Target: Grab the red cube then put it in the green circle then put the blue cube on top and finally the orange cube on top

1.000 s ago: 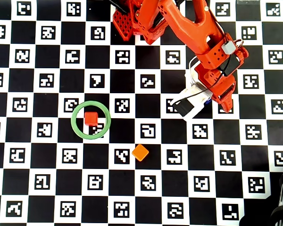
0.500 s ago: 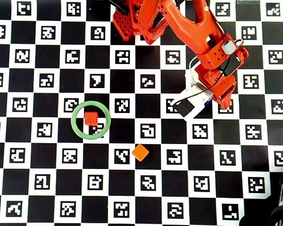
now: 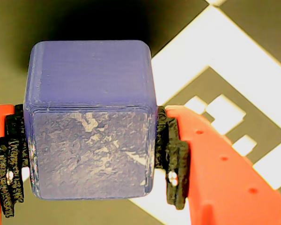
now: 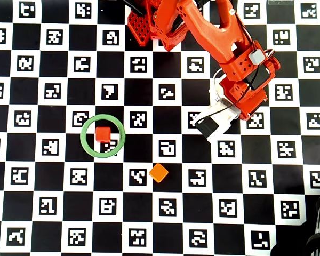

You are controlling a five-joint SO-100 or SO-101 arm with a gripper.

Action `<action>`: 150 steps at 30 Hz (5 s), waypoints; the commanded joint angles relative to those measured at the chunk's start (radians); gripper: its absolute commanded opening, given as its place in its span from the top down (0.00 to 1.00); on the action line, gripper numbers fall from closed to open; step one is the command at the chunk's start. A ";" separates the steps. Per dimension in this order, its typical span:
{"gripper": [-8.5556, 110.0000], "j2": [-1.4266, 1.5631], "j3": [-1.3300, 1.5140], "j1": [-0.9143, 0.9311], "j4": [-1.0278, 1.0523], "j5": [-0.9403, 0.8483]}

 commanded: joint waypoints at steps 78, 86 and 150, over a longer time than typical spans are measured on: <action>0.93 0.052 -0.275 1.152 0.181 -0.436; 0.93 -0.009 -0.278 1.158 0.163 -0.445; 0.72 -0.078 -0.222 1.189 0.086 -0.477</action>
